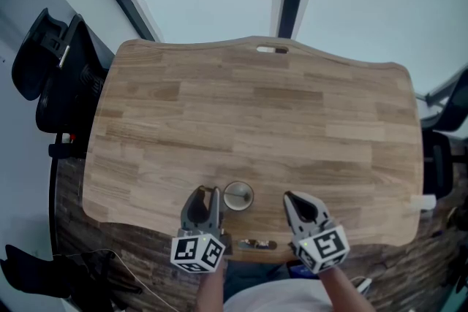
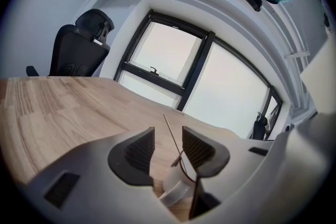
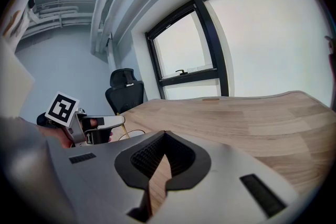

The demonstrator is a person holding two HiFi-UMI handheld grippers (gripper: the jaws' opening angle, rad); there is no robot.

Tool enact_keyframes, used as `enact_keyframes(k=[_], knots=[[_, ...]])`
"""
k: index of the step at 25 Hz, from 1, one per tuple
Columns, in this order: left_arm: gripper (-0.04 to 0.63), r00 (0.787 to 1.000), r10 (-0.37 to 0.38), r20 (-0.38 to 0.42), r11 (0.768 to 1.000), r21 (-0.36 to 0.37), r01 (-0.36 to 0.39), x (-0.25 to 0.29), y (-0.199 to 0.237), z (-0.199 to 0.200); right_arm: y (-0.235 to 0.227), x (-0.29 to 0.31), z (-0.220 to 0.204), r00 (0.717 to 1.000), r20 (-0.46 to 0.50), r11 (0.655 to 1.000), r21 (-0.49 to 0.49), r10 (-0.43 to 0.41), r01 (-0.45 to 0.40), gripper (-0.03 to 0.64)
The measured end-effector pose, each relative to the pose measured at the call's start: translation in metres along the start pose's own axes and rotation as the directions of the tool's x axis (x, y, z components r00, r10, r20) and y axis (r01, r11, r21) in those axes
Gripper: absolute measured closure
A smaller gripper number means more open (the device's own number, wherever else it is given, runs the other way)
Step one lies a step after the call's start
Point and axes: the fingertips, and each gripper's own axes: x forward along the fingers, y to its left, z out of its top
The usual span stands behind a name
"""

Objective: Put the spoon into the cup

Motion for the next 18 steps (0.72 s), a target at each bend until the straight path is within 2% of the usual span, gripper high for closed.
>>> enact_keyframes(k=[8,14,18], knots=[[0.446,1.0,0.011,0.008,1.0,0.02,-0.011,-0.004,-0.002,0.003,0.0,-0.004,0.004,1.0,0.009,1.0,-0.007,-0.001,0.001,0.62],[0.446,1.0,0.021,0.016,0.998,0.061,-0.022,-0.01,-0.002,0.004,0.002,-0.006,0.006,1.0,0.018,1.0,-0.006,0.005,-0.004,0.62],[0.447,1.0,0.009,0.001,0.999,0.042,-0.009,-0.012,-0.001,0.0,0.002,-0.007,0.009,1.0,0.027,1.0,-0.013,0.003,-0.003,0.62]])
